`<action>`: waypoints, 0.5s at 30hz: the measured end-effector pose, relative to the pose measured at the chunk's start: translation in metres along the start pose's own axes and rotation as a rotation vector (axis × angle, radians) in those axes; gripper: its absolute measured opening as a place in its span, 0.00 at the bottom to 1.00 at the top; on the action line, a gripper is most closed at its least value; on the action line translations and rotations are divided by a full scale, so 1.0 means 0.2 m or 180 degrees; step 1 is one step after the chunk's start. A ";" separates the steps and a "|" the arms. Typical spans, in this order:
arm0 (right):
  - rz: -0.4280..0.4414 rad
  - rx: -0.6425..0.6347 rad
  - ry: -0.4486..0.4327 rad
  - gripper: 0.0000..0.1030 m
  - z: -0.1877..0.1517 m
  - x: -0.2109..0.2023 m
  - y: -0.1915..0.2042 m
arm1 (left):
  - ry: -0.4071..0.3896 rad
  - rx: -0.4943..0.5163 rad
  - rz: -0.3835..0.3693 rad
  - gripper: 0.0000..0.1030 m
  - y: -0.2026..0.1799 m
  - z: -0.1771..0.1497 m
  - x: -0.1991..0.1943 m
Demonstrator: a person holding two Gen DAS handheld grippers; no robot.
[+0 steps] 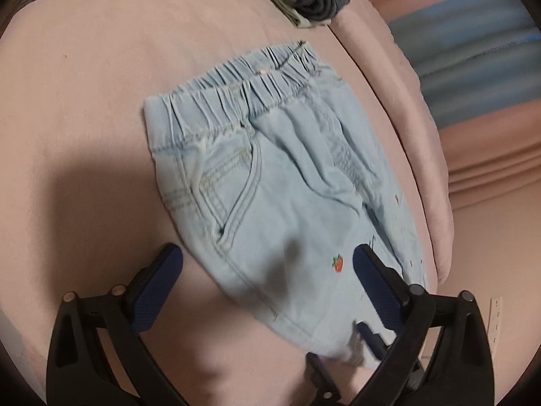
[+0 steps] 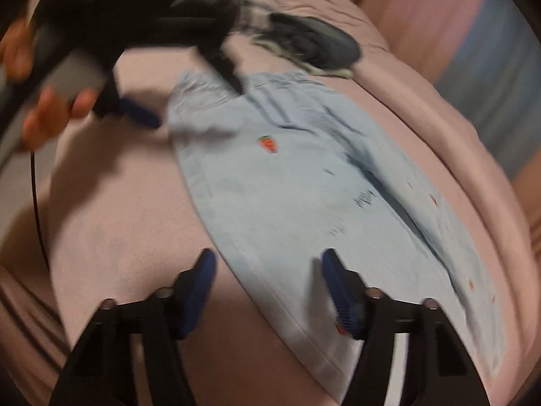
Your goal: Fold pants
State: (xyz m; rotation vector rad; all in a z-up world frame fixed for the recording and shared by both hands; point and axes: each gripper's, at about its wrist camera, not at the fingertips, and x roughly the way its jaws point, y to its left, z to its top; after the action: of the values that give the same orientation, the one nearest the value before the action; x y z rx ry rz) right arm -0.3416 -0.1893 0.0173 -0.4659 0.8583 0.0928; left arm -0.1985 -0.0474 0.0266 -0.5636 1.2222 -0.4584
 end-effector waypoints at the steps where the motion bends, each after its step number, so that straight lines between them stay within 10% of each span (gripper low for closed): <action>1: -0.0030 -0.0087 -0.0060 0.53 0.01 0.01 0.02 | -0.0032 0.0028 0.0038 0.83 -0.01 0.01 -0.01; 3: -0.0120 -0.0211 -0.0128 0.39 0.04 0.03 0.03 | -0.0044 0.0106 0.0171 0.41 -0.03 0.04 0.01; 5: -0.0088 -0.0233 -0.0119 0.18 0.06 0.05 0.05 | -0.0051 0.0142 0.0245 0.21 0.02 0.06 0.02; 15: 0.0220 0.0103 -0.0120 0.12 0.03 -0.03 0.06 | -0.0075 0.0509 0.0441 0.20 0.08 0.01 -0.06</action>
State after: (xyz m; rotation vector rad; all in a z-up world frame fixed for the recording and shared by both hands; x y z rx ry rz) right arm -0.3448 -0.1743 0.0213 -0.4033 0.8377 0.1506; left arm -0.1984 -0.0268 0.0251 -0.3447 1.1816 -0.4265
